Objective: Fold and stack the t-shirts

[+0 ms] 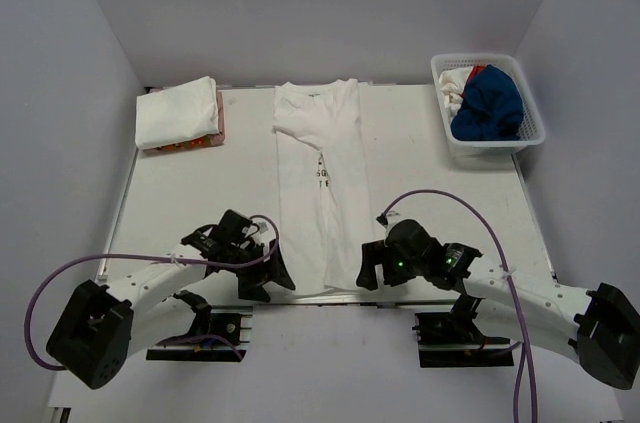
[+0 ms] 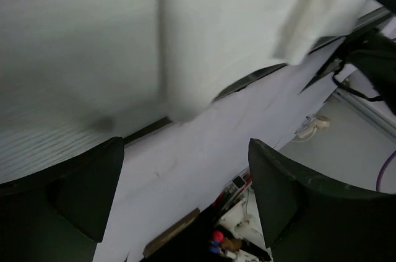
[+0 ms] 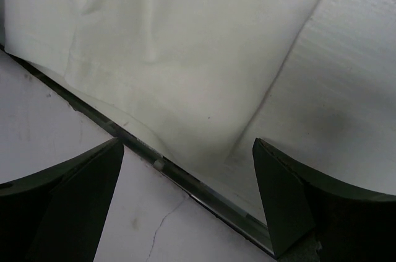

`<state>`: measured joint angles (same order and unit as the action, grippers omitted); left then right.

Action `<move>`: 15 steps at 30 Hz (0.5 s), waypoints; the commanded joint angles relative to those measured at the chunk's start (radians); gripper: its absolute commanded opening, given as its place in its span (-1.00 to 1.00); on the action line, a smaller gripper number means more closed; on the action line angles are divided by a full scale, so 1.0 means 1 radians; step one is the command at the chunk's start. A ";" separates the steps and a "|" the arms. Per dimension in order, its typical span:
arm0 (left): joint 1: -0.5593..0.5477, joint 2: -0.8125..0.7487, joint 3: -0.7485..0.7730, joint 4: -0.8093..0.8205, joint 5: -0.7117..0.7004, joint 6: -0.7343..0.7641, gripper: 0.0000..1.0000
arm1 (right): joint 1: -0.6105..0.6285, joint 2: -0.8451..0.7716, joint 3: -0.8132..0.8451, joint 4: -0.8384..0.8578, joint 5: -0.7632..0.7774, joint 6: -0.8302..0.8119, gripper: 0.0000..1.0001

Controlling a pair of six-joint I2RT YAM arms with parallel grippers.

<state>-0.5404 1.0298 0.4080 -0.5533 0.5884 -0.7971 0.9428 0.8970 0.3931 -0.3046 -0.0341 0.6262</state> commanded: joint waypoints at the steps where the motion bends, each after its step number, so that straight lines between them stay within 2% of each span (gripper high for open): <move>1: -0.018 0.019 -0.044 0.047 0.027 -0.060 0.80 | -0.007 0.002 -0.020 0.024 -0.069 0.038 0.81; 5: -0.027 0.099 -0.064 0.130 0.039 -0.060 0.57 | -0.012 0.011 -0.046 0.018 -0.111 0.044 0.81; 9: -0.036 0.202 -0.075 0.202 0.059 -0.051 0.36 | -0.021 0.028 -0.069 0.047 -0.113 0.067 0.66; 10: -0.036 0.220 -0.075 0.214 0.059 -0.051 0.28 | -0.021 0.034 -0.076 0.051 -0.118 0.078 0.56; 11: -0.046 0.251 -0.075 0.228 0.059 -0.051 0.06 | -0.022 0.037 -0.080 0.079 -0.118 0.079 0.50; 12: -0.046 0.262 -0.075 0.228 0.068 -0.051 -0.04 | -0.025 0.043 -0.080 0.064 -0.112 0.090 0.43; 15: -0.046 0.280 -0.066 0.216 0.054 -0.033 -0.36 | -0.030 0.056 -0.088 0.071 -0.078 0.107 -0.06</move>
<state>-0.5793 1.2972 0.3496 -0.3565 0.6842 -0.8612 0.9207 0.9375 0.3241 -0.2401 -0.1303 0.7029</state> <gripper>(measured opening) 0.352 0.505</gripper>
